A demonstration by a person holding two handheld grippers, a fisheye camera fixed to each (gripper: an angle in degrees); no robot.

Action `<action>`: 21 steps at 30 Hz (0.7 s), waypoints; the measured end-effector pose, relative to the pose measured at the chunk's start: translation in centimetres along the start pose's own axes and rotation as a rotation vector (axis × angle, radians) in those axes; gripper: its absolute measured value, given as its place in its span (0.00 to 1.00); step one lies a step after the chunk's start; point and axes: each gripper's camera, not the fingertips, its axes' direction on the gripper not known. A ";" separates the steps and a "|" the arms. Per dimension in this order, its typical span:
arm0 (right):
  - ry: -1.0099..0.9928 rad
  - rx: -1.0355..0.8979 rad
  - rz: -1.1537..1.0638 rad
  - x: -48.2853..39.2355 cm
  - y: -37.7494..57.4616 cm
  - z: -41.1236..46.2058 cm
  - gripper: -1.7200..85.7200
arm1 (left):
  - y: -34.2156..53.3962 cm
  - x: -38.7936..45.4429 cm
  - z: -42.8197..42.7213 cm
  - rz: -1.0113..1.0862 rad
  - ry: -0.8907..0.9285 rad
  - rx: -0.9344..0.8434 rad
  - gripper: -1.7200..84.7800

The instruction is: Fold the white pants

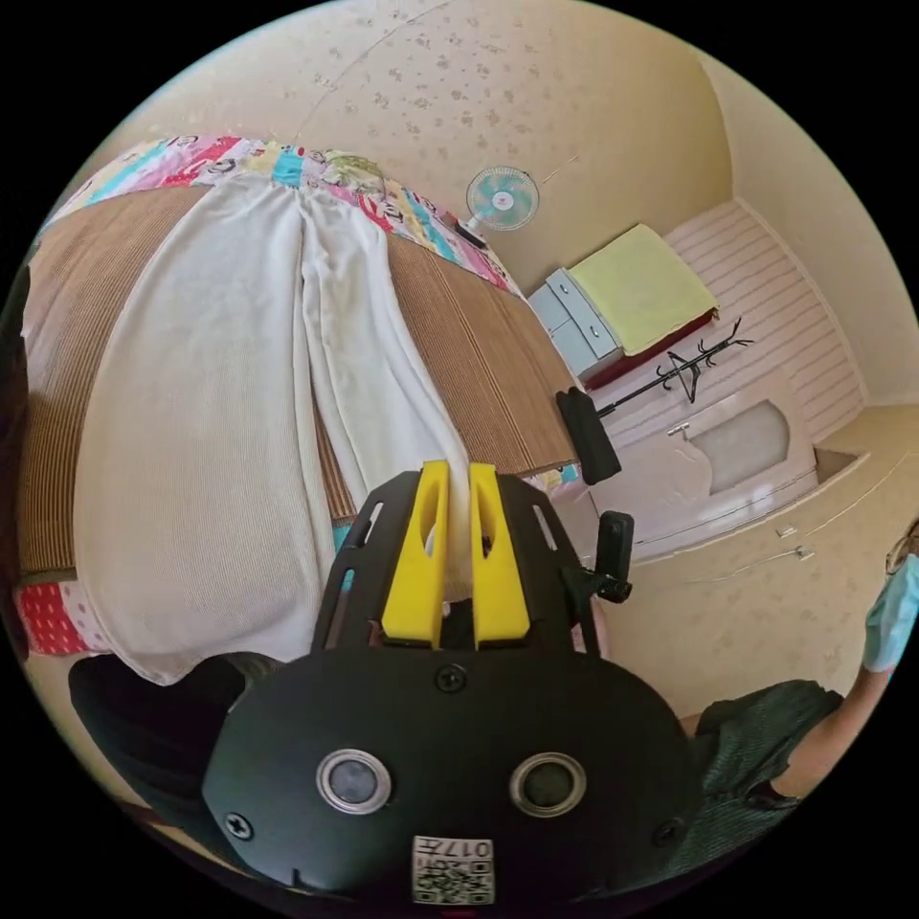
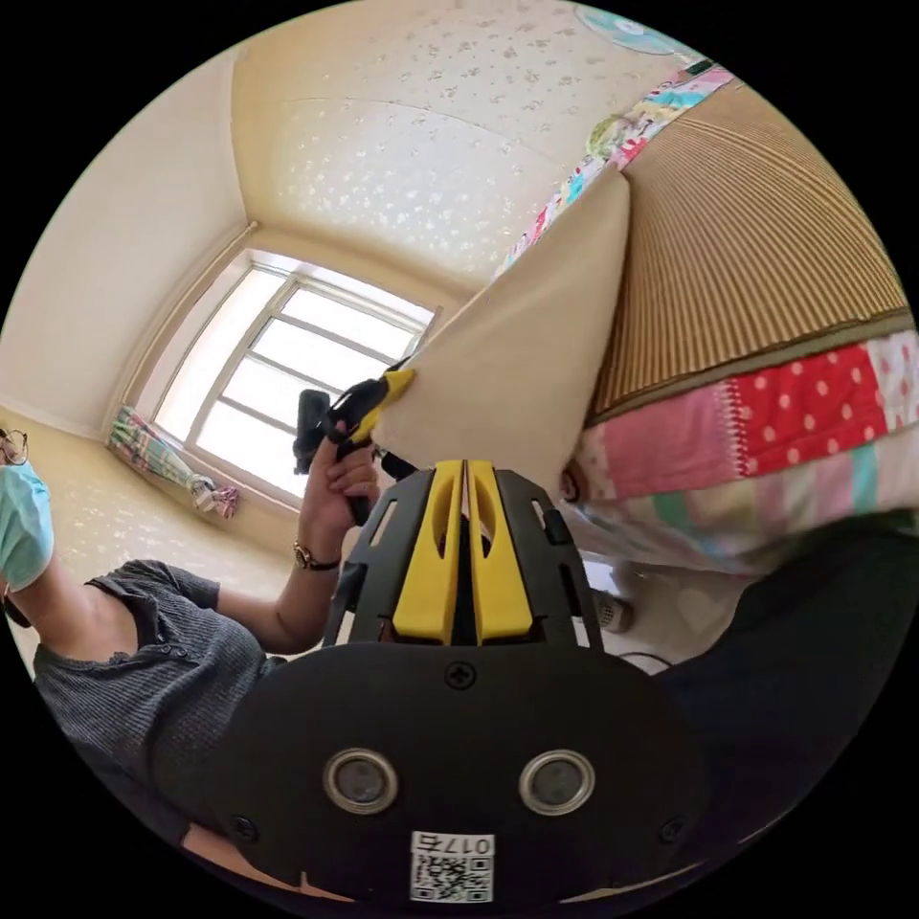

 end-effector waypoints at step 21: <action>0.261 -0.232 -0.016 4.2 -17.1 20.7 0.08 | 11.9 -17.7 -5.5 -0.108 -0.303 0.008 0.04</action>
